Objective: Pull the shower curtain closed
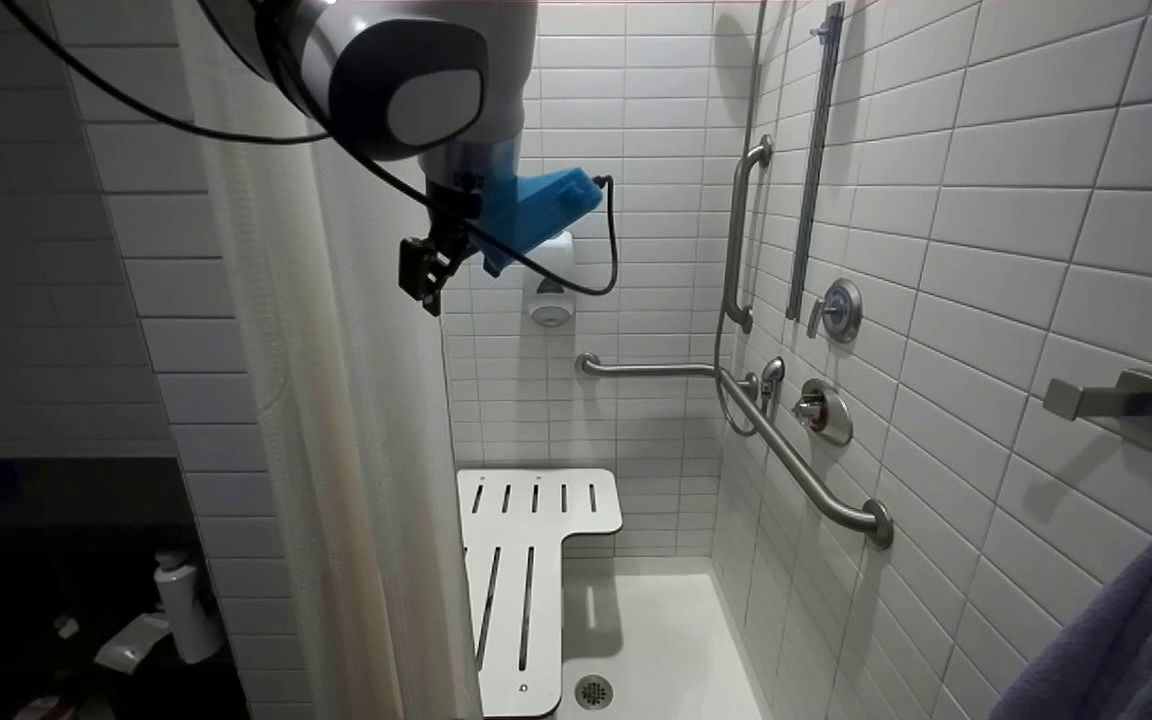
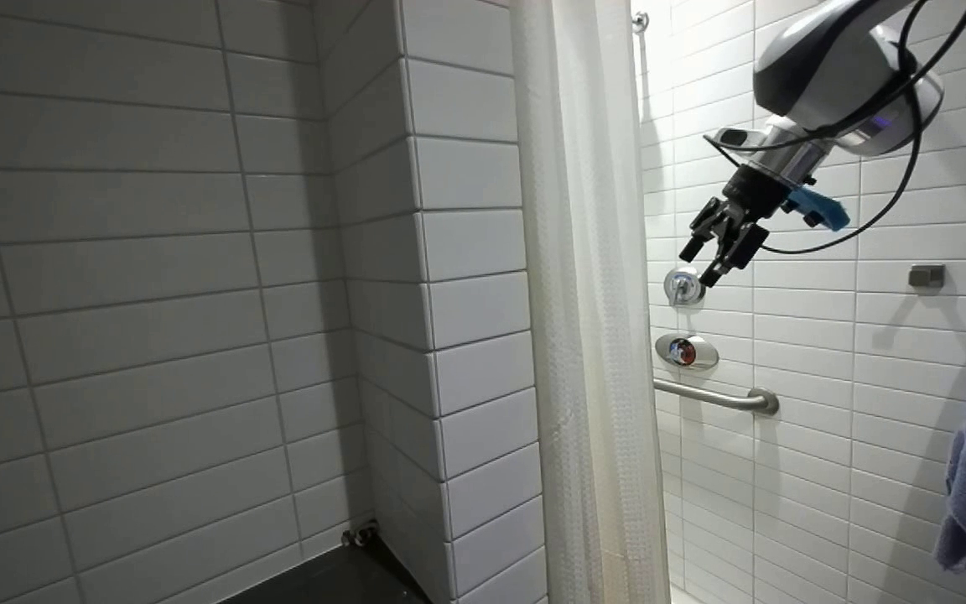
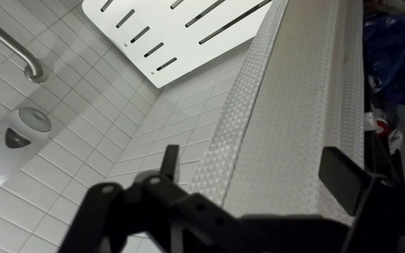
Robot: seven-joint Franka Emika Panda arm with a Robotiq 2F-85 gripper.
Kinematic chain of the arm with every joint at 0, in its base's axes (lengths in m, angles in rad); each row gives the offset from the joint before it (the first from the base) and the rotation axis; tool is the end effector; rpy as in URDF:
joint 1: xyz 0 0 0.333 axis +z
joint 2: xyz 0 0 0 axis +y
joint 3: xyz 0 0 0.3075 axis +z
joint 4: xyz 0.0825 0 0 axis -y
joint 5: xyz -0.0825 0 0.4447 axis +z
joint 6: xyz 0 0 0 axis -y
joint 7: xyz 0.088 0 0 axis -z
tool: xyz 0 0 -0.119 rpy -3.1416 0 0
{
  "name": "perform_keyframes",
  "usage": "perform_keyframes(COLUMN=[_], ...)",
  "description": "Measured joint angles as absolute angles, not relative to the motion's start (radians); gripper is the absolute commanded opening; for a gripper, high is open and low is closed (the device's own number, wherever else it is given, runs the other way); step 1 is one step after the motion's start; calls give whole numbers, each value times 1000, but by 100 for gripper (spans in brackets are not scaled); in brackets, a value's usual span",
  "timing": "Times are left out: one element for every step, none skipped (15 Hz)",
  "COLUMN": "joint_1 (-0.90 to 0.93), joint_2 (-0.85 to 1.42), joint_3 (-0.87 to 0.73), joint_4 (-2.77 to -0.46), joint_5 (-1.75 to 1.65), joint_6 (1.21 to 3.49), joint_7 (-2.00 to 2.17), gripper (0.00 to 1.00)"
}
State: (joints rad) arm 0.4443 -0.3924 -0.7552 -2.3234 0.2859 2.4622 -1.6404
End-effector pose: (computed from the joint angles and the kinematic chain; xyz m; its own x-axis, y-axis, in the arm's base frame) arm 0.5266 -0.1785 0.4528 0.2963 0.8303 0.4720 0.7999 -0.4858 0.3525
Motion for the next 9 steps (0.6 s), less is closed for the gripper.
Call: perform_keyframes(joint_1=[431, 411, 387, 358, 326, 292, 255, 220, 187], joint_2=[-369, -345, -323, -302, -284, -267, -252, -238, -226], joint_3=[-739, -717, -693, -666, -637, -606, -572, -537, -500], joint_4=[-2307, -2290, -2274, -2259, -2246, -2234, -2223, -2211, -2201], joint_5=[298, 307, 314, 318, 318, 318, 318, 316, 312], joint_6=[2448, 2438, 2429, 2424, 2420, 2417, 2415, 2413, 2412], joint_7=[-1649, -1656, -1658, -1659, -1659, -1659, -1659, -1659, -1658], gripper=[100, 100, 100, 100, 100, 100, 100, 100, 100])
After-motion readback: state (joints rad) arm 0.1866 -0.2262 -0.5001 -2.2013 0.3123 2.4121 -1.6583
